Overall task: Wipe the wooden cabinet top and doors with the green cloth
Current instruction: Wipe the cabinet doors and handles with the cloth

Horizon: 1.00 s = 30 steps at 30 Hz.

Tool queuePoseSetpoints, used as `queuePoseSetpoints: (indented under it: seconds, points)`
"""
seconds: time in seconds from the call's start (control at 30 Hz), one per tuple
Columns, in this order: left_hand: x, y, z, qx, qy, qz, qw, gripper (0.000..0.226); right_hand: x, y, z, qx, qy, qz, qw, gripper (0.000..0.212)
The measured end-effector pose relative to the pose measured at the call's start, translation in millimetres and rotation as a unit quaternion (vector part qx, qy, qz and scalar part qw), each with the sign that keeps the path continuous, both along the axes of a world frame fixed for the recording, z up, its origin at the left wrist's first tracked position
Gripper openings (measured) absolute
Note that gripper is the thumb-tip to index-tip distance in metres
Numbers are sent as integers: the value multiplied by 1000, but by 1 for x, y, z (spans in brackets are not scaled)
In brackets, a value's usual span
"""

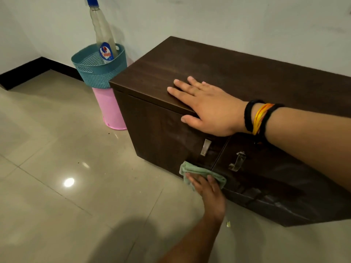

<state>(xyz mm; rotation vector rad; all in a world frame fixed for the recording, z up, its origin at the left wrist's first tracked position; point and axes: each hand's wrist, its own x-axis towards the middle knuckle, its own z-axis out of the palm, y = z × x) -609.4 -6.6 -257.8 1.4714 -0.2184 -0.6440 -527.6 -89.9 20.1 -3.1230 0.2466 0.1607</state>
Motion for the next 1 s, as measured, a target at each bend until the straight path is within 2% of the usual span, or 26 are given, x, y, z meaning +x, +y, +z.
queuePoseSetpoints:
  seconds: [0.1, 0.2, 0.3, 0.37, 0.43, 0.53, 0.7, 0.77, 0.83, 0.93, 1.0]
  points:
    - [26, 1, 19, -17, -63, 61, 996, 71, 0, 0, -1, 2, 2, 0, 1000, 72]
    - [82, 2, 19, 48, -151, 124, 980, 73, -2, 0, 1, 6, 3, 2, 1000, 71]
    - [125, 5, 30, 58, -175, 160, 970, 86, -1, -1, 0, 9, 1, 6, 1000, 71]
    - [138, 5, 44, 46, -235, 164, 957, 81, -1, -3, -1, 11, 1, 8, 1000, 70]
    - [145, 5, 62, 46, -323, 154, 933, 78, -1, -4, -1, 20, 2, 9, 1000, 69]
    - [151, 3, 82, 45, -452, 149, 878, 78, -1, -5, 0, 24, 0, 6, 1000, 69]
    - [151, 3, 84, 33, -581, 133, 802, 65, -2, -2, -2, 18, -6, 4, 1000, 68]
    - [146, 6, 65, 47, -606, 114, 786, 63, -2, -1, -1, 17, -4, 2, 1000, 69]
    - [132, 11, 37, 65, -587, 105, 800, 63, -2, -1, -1, 16, -2, -1, 1000, 70]
    - [115, 15, 3, 83, -503, 86, 856, 61, -2, -1, -2, 13, 0, -5, 1000, 70]
    - [113, 12, -4, 87, -462, 79, 879, 62, -1, -1, -1, 10, -2, -3, 1000, 70]
